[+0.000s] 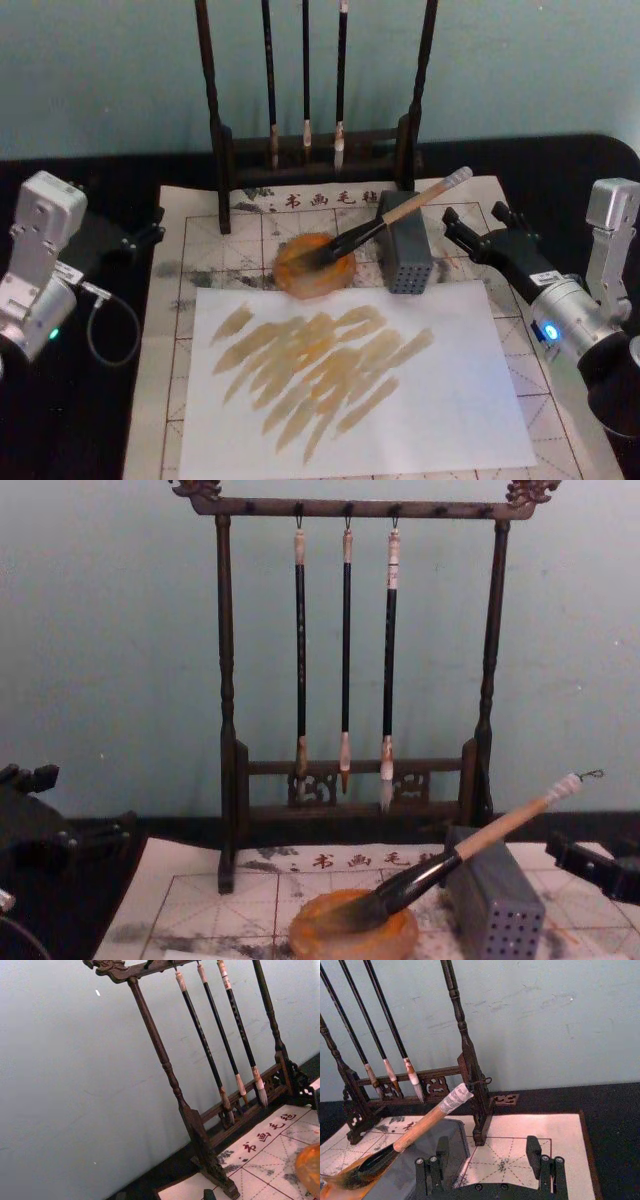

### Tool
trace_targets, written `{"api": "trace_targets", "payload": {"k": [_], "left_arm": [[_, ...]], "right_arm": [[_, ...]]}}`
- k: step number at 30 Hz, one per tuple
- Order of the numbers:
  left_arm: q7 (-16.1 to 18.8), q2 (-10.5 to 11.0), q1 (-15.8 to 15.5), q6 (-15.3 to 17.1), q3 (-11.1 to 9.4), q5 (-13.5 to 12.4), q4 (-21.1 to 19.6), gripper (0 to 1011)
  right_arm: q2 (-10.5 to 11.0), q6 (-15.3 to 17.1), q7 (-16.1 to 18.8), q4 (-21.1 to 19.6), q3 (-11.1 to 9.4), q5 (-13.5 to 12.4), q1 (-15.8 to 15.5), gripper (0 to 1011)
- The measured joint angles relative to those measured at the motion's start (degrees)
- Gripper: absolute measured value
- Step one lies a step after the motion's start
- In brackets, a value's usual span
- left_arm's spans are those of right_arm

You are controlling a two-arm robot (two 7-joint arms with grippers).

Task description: Pick up the brush from the inkstone, write on the paper, then place the brush back to its original position.

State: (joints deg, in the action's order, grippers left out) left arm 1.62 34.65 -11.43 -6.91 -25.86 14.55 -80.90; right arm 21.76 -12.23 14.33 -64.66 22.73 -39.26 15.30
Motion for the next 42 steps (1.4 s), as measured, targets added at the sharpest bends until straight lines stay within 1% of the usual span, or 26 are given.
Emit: {"api": "trace_targets", "payload": {"k": [42], "left_arm": [[0.0,0.0,0.0,0.0,0.0,0.0,0.0,1001]], "right_arm": [[0.0,0.0,0.0,0.0,0.0,0.0,0.0,1000]]}}
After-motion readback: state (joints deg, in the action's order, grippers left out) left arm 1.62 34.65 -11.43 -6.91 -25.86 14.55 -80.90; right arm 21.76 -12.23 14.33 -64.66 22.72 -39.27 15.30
